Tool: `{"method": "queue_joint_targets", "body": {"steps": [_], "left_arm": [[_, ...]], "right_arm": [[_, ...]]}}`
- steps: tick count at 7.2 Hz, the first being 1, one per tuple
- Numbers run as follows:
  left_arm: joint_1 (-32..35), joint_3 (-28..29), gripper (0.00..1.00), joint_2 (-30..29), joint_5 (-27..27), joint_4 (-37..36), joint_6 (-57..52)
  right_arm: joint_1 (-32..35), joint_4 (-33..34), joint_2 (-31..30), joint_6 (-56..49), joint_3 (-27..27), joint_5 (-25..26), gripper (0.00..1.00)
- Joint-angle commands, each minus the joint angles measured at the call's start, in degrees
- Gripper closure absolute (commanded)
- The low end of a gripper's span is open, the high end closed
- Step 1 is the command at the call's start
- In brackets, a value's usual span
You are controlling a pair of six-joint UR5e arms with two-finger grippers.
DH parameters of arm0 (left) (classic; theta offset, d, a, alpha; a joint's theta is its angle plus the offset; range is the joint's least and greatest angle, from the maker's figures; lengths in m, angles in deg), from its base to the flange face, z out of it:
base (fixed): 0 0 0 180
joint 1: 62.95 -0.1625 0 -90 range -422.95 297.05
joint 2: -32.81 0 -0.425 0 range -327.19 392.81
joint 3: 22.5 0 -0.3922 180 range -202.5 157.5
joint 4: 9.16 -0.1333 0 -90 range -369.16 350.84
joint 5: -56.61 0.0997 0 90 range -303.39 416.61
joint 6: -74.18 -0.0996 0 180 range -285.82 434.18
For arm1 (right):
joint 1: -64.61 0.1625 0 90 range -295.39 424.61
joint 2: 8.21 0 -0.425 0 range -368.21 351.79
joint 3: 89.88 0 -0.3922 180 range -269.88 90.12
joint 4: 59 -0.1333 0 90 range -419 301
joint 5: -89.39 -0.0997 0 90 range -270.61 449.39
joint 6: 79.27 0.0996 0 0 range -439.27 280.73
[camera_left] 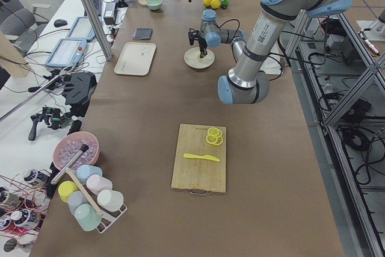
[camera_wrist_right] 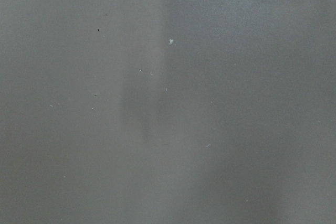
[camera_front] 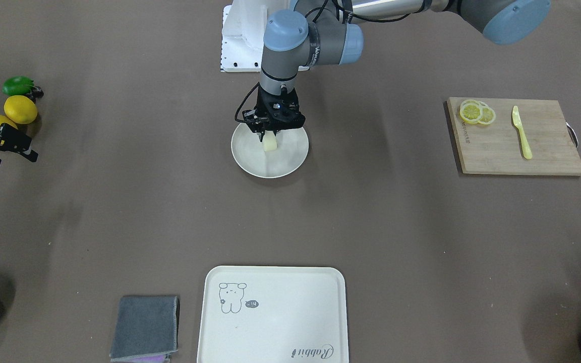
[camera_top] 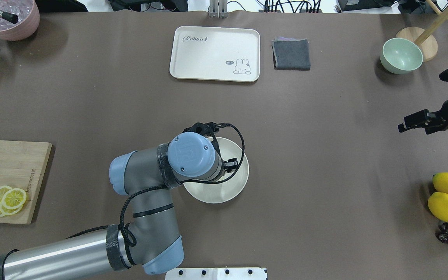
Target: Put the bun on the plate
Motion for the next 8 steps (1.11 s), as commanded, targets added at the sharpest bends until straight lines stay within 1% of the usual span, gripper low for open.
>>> {"method": "queue_joint_targets", "body": {"steps": [1, 3, 4, 5, 6, 7, 8], "left_arm": [[-0.35, 0.06, 0.19, -0.07, 0.25, -0.13, -0.33], [0.09, -0.72, 0.05, -0.07, 0.33, -0.48, -0.33], [2.44, -4.65, 0.03, 0.71, -0.10, -1.53, -0.76], [5.08, -10.08, 0.03, 2.55, -0.19, -4.24, -4.94], [9.63, -15.44, 0.03, 7.01, -4.11, -6.70, -12.82], [17.16, -18.45, 0.03, 12.53, -12.85, -7.95, -20.38], [24.63, -19.88, 0.03, 19.03, -19.55, -7.87, -32.29]], "right_arm": [[0.00, 0.00, -0.69, -0.08, 0.00, 0.03, 0.00], [0.09, -0.09, -1.13, -0.08, 0.08, 0.03, 0.00], [0.35, -0.09, -1.04, -0.17, 0.08, -0.49, 0.00], [1.13, 0.00, -0.95, -0.26, 0.00, -0.67, 0.00], [2.71, 0.00, -1.04, -1.04, 0.00, -1.02, 0.00], [4.55, 0.09, -1.74, -4.53, -0.70, -1.72, 0.00], [7.01, 1.83, -2.35, -8.57, -1.14, -1.73, 0.00]]}}
